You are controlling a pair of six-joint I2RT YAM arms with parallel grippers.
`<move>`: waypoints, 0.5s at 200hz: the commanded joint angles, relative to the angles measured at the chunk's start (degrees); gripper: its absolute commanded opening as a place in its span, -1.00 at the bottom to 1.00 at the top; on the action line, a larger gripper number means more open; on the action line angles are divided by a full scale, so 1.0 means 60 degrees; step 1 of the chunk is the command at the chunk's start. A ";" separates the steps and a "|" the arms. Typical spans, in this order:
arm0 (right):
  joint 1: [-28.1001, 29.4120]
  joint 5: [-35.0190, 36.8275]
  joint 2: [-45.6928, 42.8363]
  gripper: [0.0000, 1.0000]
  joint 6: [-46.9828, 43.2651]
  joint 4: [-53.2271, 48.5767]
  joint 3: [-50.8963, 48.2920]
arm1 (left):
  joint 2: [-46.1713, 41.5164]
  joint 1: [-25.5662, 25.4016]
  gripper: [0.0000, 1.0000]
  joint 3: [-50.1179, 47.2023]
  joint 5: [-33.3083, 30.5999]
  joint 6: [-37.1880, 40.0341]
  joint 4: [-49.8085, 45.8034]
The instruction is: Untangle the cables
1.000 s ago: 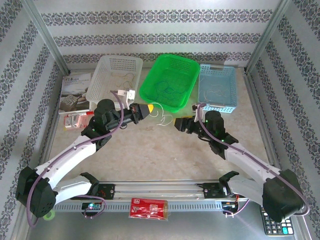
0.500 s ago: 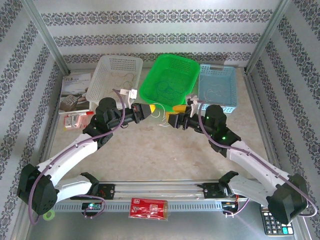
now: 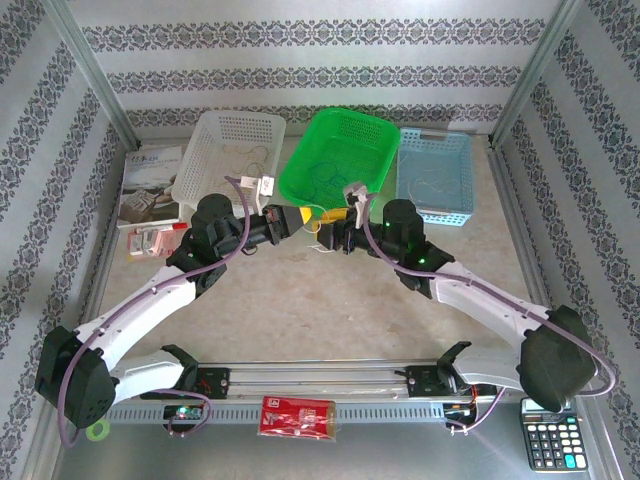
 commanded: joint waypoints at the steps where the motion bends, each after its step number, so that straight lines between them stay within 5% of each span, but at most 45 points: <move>1: 0.0070 0.0545 0.0355 -0.22 -0.0080 0.0773 0.0134 | -0.0058 0.0111 -1.00 0.0167 0.0212 -0.0366 0.0917; 57: -0.0330 0.1963 0.1186 -0.72 0.0449 0.2194 -0.1070 | -0.0371 0.0111 -1.00 0.0462 -0.0147 -0.0715 0.1210; 100: -0.0719 0.2173 0.1775 -0.85 0.1057 0.3315 -0.1907 | -0.0606 0.0111 -1.00 0.0708 -0.0394 -0.0926 0.1385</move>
